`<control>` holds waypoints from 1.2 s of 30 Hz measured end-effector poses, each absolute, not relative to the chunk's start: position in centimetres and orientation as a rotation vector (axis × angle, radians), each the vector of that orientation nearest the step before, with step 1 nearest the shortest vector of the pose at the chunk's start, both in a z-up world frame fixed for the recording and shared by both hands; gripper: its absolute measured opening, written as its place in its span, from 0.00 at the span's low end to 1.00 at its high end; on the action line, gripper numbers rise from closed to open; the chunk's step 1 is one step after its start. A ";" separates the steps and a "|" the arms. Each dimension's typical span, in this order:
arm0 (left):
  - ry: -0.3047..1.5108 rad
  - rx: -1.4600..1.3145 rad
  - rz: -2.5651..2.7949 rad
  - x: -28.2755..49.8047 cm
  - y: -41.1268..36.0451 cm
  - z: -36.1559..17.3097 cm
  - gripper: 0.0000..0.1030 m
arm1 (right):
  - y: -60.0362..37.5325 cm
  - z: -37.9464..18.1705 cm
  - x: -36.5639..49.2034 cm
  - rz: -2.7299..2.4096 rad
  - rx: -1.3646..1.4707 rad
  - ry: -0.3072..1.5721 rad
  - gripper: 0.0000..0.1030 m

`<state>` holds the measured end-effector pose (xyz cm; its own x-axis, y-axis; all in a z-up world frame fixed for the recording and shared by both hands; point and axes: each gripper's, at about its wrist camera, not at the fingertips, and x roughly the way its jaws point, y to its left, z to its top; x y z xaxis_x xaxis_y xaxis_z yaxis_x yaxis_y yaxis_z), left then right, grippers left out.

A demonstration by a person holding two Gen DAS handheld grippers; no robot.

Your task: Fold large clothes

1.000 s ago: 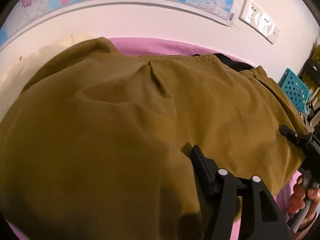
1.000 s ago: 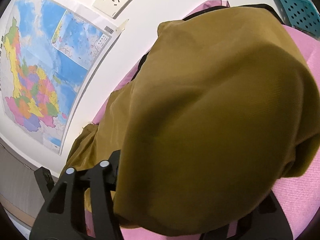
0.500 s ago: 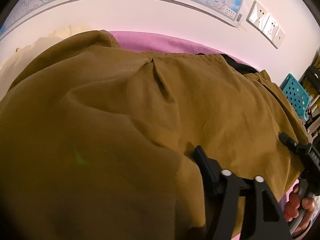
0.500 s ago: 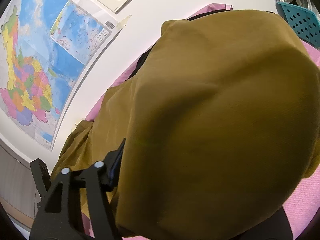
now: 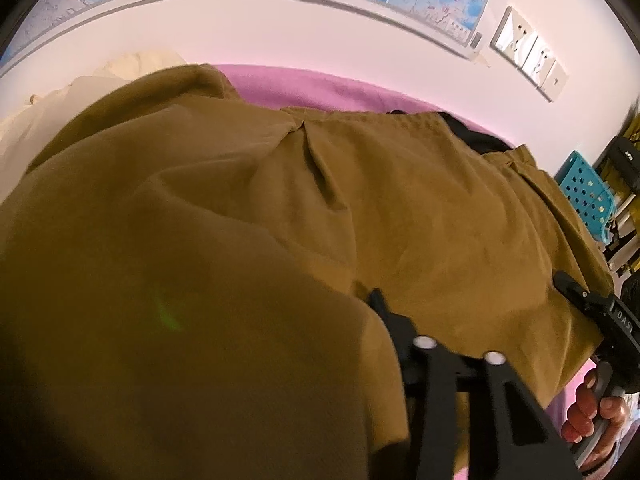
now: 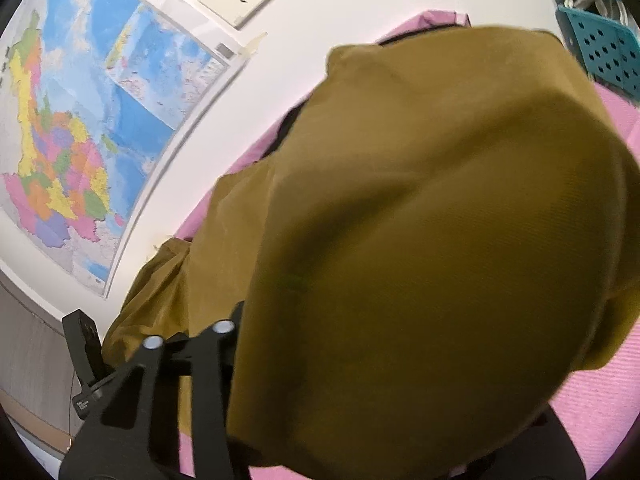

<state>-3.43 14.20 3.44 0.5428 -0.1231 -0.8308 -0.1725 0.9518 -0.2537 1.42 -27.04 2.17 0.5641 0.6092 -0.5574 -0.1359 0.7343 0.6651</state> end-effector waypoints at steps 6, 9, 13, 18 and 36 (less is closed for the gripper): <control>0.985 -0.368 -0.047 -6.5 15.0 5.9 0.28 | -27.6 5.3 -1.6 0.571 0.591 0.834 0.32; 1.011 -0.319 -0.078 -7.8 14.8 5.7 0.35 | -27.9 4.9 -2.3 0.584 0.580 0.887 0.36; 1.047 -0.314 -0.092 -7.5 15.4 4.0 0.43 | -28.1 1.9 -1.4 0.546 0.621 0.998 0.46; 1.036 -0.289 -0.078 -6.9 15.3 3.3 0.65 | -27.8 1.1 -0.7 0.537 0.652 0.990 0.57; 0.991 -0.298 -0.063 -6.3 15.1 3.3 0.42 | -26.0 2.3 -0.4 0.528 0.598 0.948 0.43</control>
